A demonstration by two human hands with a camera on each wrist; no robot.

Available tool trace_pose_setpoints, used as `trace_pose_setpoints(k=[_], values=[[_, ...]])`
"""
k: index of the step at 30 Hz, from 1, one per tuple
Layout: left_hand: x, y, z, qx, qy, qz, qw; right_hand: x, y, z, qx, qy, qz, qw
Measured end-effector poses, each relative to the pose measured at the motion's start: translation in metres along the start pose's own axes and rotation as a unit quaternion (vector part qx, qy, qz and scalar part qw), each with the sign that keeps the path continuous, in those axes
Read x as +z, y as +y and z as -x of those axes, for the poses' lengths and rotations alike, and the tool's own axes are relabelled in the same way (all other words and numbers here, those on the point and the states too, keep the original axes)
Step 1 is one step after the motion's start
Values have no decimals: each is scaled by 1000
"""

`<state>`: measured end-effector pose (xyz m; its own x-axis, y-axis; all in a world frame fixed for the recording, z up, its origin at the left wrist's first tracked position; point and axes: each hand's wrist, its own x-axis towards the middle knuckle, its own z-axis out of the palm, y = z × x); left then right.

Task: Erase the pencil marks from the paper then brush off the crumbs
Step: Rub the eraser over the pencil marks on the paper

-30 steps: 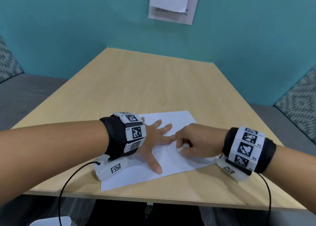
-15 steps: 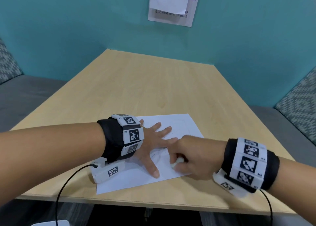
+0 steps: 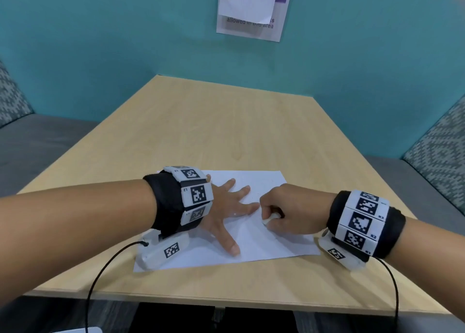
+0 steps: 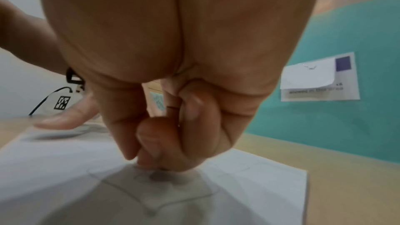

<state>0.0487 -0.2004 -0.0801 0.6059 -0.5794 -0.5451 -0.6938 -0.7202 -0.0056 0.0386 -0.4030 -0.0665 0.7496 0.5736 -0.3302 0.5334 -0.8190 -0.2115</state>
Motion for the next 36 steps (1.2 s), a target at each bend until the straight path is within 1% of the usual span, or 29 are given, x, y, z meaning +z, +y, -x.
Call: trace_pose_setpoints(k=[4,5,7,8,9,10,11,13,14,15,17,18,21,22,23,25,26,27,29,30,31,34,35,36], values=[[-2,8,-9,-7,13,1,1000,-1,-5,3,8,9,5,1000],[-1,8,-10,-5,19,12,1000,2,-10,5,-4,7,0,1000],[4,5,-11,5,35,29,999,11,-30,12,-55,-12,-19,998],[5,4,-10,7,40,27,999,16,-38,13,-81,-25,-32,996],[6,4,-10,7,42,20,999,16,-40,13,-92,-33,-35,995],[6,4,-9,4,41,13,999,11,-38,10,-84,-37,-22,996],[5,5,-10,1,39,7,999,5,-29,7,-59,-35,-4,998],[5,6,-10,-4,34,0,999,-4,-16,3,-18,-14,2,1000],[6,6,-11,-5,36,2,999,-3,-16,3,-18,-13,-4,1000],[7,5,-11,-2,41,8,999,1,-22,4,-36,-20,-10,999],[8,3,-12,6,49,21,999,14,-39,9,-95,-43,-33,994],[8,3,-11,7,48,23,999,15,-39,9,-104,-43,-38,993],[6,6,-10,-2,36,18,999,0,-16,4,-22,-11,-13,1000],[6,6,-10,-2,35,18,999,-1,-14,4,-10,-6,-12,1000],[6,6,-9,-1,37,19,999,1,-16,4,-17,-12,-15,1000],[8,4,-10,6,45,32,998,11,-32,8,-75,-35,-26,996],[8,3,-11,7,46,36,998,13,-34,9,-87,-42,-30,995],[8,3,-10,5,43,33,999,9,-31,8,-73,-39,-24,996],[6,5,-11,-3,34,20,999,-4,-17,4,-16,-13,-8,1000],[6,5,-11,-5,32,17,999,-6,-13,4,-3,-3,-6,1000],[6,5,-10,-5,33,16,999,-4,-14,4,-9,-5,-4,1000],[7,3,-10,5,43,30,999,10,-32,9,-74,-31,-10,997],[6,3,-9,5,42,26,999,9,-30,8,-67,-29,-10,997],[7,3,-8,2,36,19,999,4,-24,7,-43,-18,-10,999]])
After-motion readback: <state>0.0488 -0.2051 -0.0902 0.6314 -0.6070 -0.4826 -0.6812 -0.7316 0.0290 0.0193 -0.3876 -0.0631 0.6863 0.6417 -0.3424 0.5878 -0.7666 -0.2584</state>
